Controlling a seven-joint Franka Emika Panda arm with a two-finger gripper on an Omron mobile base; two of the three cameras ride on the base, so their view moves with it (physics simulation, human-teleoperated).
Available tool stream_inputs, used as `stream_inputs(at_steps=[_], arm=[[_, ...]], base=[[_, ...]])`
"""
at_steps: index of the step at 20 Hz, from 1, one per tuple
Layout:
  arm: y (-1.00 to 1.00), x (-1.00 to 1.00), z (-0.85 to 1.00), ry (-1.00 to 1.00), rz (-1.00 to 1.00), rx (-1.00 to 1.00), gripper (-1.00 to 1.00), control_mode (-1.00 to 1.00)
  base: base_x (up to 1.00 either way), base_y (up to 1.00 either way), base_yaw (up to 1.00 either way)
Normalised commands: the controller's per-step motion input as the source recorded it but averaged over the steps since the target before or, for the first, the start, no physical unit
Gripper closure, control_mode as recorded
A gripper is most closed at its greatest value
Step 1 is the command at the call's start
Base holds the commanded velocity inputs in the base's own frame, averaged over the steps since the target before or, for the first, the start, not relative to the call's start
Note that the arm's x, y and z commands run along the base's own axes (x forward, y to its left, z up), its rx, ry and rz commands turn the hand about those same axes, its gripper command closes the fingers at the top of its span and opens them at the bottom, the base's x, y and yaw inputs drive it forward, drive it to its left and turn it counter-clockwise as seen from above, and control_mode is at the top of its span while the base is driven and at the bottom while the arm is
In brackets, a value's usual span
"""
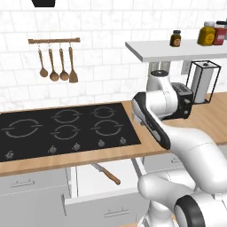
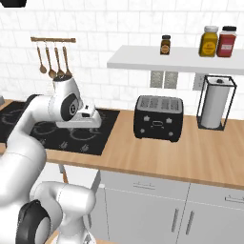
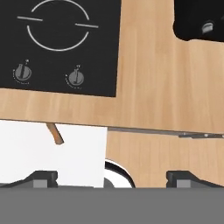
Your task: Pick up the knife from the drawer and place it on the cutting board. Then place the meat from the plate to the cutting board.
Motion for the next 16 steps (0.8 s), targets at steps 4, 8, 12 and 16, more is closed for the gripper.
stream_inputs(at_steps=[4, 8, 12, 16], arm=[[0.00, -0.01, -0.38, 0.01, 0.02, 0.00, -1.00, -1.00], [0.07, 0.00, -0.10, 0.07, 0.02, 0.01, -1.00, -1.00], [0.00, -0.02, 0.00, 0.00, 0.00, 0.01, -1.00, 1.00], [0.00, 0.00, 0.00, 0.00, 0.00, 0.00, -1.00, 1.00]], base=[[0.00, 0.00, 0.00], [0.00, 0.00, 0.00], [-0.12, 0.00, 0.00], [-0.25, -0.11, 0.17]])
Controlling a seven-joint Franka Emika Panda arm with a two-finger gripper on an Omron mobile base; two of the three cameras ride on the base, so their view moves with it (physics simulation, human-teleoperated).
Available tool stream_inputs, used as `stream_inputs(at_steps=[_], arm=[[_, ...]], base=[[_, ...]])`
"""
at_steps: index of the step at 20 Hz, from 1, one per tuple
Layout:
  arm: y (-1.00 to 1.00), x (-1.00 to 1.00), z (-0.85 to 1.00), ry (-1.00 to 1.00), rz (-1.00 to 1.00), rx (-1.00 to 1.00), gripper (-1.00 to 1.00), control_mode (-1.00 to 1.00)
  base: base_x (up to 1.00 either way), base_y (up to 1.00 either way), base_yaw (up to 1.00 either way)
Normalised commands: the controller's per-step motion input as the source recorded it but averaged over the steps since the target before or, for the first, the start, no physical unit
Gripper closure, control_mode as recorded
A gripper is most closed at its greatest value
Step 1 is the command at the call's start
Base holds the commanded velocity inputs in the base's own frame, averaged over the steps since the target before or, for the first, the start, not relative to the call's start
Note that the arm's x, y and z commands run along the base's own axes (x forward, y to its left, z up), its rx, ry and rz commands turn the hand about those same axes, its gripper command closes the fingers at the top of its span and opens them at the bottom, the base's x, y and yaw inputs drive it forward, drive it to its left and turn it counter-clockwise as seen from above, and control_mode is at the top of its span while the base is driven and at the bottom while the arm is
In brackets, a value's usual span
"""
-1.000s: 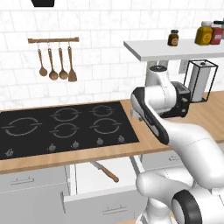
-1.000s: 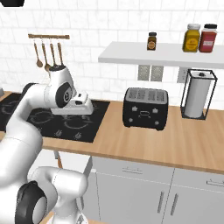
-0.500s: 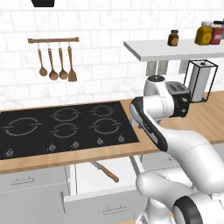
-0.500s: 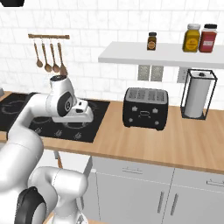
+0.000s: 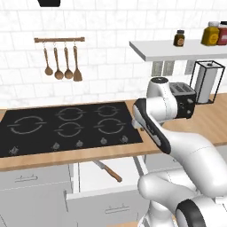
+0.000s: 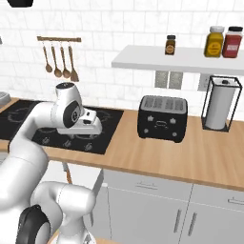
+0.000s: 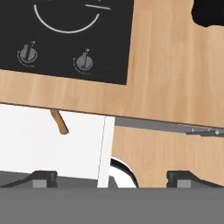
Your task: Pick up the knife from the drawer and place it on the cutting board. Then place the meat from the plate to the cutting board.
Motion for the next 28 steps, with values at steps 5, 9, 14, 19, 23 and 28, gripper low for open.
stream_inputs(at_steps=[5, 9, 14, 19, 23, 28], arm=[[0.00, 0.00, 0.00, 0.00, 0.00, 0.00, -1.00, 1.00], [0.00, 0.00, 0.00, 0.00, 0.00, 0.00, -1.00, 1.00], [0.00, 0.00, 0.00, 0.00, 0.00, 0.00, -1.00, 1.00], [0.00, 0.00, 0.00, 0.00, 0.00, 0.00, -1.00, 1.00], [0.00, 0.00, 0.00, 0.00, 0.00, 0.00, -1.00, 1.00], [0.36, 0.01, -0.26, 0.12, 0.03, -0.01, -1.00, -1.00]], base=[[-0.06, -0.16, 0.41], [-0.22, -0.25, 0.47], [-0.38, -0.89, 0.30], [-0.28, -0.89, 0.26], [-0.01, -0.34, 0.27], [0.01, 0.02, 0.08]])
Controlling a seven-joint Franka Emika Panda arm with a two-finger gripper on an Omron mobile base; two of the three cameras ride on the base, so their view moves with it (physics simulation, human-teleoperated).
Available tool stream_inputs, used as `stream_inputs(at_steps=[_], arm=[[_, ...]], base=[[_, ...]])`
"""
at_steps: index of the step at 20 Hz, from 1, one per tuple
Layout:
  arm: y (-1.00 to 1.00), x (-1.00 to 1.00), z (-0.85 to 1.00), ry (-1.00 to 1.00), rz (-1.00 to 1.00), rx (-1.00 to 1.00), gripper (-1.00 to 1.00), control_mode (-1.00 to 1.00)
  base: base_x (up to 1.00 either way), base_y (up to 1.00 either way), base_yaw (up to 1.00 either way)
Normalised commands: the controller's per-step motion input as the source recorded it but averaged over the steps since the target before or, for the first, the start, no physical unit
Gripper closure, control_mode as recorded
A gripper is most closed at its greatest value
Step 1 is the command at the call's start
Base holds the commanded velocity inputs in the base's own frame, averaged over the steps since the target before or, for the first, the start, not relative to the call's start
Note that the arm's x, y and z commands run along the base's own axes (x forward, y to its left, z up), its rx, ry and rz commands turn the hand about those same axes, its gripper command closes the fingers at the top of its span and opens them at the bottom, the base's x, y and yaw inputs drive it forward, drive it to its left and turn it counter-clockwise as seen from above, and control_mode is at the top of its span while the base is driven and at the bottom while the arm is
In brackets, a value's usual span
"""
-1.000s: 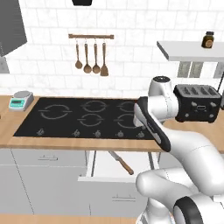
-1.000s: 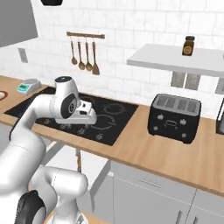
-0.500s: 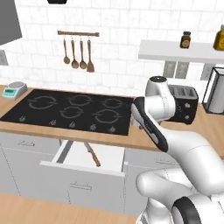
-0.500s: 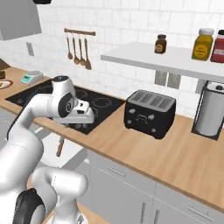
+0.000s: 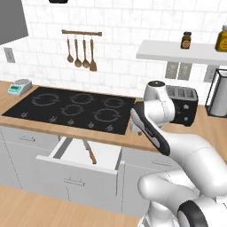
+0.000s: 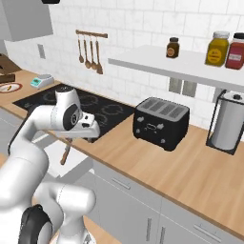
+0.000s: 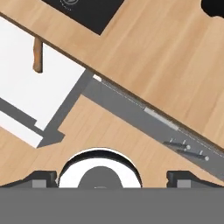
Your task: Pick up the knife from the drawer and place it on the cutting board. Then place the meat from the plate to the cutting board.
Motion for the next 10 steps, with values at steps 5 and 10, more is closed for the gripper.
stream_inputs(at_steps=[5, 10], arm=[[0.72, -0.01, -0.40, 0.34, 0.10, -0.03, -1.00, -1.00], [1.00, 0.12, -0.71, 0.19, 0.00, -0.01, -1.00, -1.00]], base=[[0.00, 0.00, 0.00], [0.00, 0.00, 0.00]])
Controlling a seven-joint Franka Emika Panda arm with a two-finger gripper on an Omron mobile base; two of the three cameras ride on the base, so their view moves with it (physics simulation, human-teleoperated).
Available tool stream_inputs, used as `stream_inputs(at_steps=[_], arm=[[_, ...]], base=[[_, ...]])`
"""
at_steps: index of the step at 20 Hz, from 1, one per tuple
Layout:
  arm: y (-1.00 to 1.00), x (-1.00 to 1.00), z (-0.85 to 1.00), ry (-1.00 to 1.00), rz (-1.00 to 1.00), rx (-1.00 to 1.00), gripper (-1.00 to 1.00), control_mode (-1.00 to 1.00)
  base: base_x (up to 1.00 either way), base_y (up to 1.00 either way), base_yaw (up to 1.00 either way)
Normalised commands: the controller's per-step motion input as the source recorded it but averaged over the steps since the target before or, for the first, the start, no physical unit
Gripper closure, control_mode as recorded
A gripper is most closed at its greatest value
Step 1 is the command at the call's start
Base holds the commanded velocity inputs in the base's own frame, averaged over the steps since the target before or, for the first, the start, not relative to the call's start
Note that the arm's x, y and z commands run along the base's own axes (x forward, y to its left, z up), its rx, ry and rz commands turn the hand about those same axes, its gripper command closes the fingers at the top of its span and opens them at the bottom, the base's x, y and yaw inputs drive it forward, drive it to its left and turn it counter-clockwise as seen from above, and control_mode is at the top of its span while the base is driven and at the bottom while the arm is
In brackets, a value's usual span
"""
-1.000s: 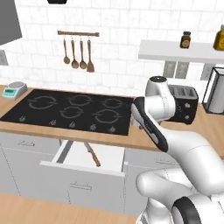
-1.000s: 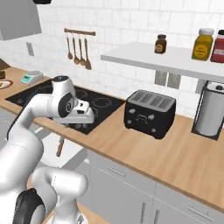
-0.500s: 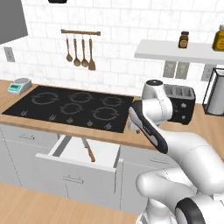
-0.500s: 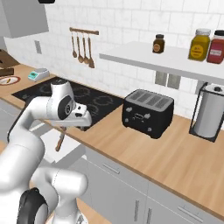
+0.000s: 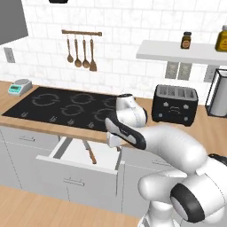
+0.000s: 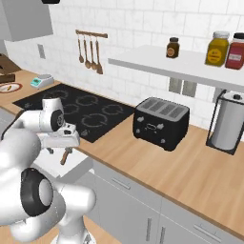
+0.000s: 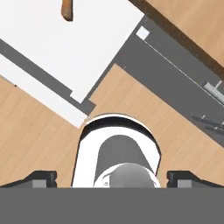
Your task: Pick up the knife from the drawer and place it on the cutting board. Then place the meat from the plate to the cutting board.
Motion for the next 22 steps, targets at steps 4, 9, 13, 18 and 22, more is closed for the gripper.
stream_inputs(at_steps=[4, 9, 13, 18, 22], arm=[[0.72, 0.12, -0.46, 0.12, 0.00, 0.00, -1.00, -1.00], [0.17, 0.00, -0.35, 0.00, 0.00, 0.03, -1.00, -1.00], [0.15, 0.00, -0.34, 0.00, 0.00, 0.00, -1.00, -1.00], [0.21, 0.00, -0.54, 0.00, 0.00, 0.06, -1.00, -1.00], [0.16, 0.01, -0.11, -0.04, 0.00, 0.04, -1.00, -1.00]], base=[[0.00, 0.00, 0.00], [0.00, 0.00, 0.00], [0.00, 0.00, 0.00], [0.00, 0.00, 0.00], [0.00, 0.00, 0.00]])
